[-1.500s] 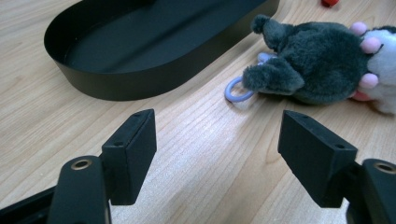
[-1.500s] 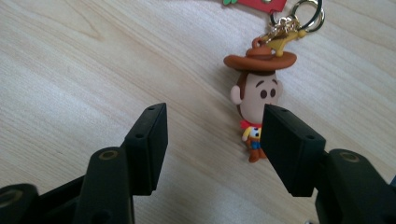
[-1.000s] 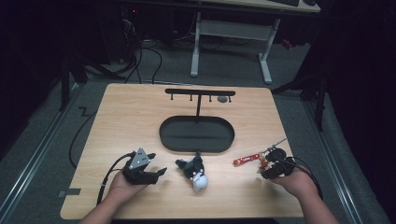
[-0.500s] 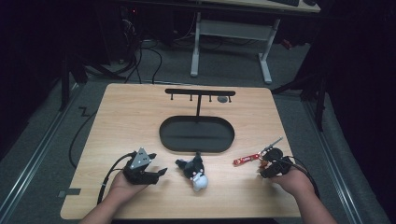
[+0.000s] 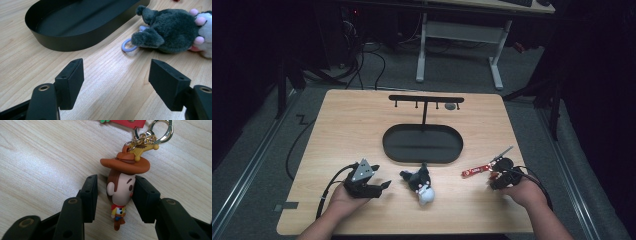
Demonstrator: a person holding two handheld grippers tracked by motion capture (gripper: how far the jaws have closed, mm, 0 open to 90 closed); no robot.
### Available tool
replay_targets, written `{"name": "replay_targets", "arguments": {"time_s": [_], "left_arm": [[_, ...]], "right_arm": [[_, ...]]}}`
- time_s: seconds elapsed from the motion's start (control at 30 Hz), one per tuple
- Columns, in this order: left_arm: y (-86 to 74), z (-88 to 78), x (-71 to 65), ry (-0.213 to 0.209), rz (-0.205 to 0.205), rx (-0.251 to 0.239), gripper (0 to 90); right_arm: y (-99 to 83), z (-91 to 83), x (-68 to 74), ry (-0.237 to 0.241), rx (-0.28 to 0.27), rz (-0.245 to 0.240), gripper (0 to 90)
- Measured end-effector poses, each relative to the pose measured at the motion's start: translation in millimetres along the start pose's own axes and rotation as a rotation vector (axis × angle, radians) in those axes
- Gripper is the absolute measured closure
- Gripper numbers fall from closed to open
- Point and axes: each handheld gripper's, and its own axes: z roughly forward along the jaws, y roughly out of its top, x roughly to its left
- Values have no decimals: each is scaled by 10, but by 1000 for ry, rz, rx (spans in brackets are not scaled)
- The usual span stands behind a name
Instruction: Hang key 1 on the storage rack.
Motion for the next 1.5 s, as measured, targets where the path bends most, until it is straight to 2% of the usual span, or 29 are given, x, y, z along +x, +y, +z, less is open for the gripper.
{"name": "replay_targets", "arguments": {"time_s": [0.27, 0.4, 0.63, 0.73, 0.87, 1.03, 1.13, 1.23, 1.33, 1.5], "left_arm": [[4, 3, -7, -2, -1, -4, 287], [0, 15, -11, -4, 5, 11, 288], [-6, 16, -7, -2, 6, 12, 289], [14, 22, 9, -2, -8, -13, 294], [33, 17, 19, 3, -12, -28, 300], [36, 46, 15, -4, -9, -13, 297], [39, 49, -7, -5, 4, -9, 296], [40, 42, -9, -2, 6, -10, 296], [36, 37, -5, 1, 1, -12, 295], [35, 29, -7, 4, 2, -15, 295]], "right_arm": [[2, 5, -38, 27, -8, 19, 619], [0, 6, -40, 35, -12, 22, 651], [24, -2, -11, 13, 3, 7, 666], [39, -40, -15, 22, -9, 8, 666], [46, -147, -22, 46, -24, 22, 666], [45, -271, -7, 69, -30, 18, 667], [53, -358, 22, 103, -22, 8, 667], [72, -471, 68, 114, -20, -4, 667], [93, -595, 101, 138, -27, 12, 667], [134, -760, 165, 170, -32, -22, 667]]}}
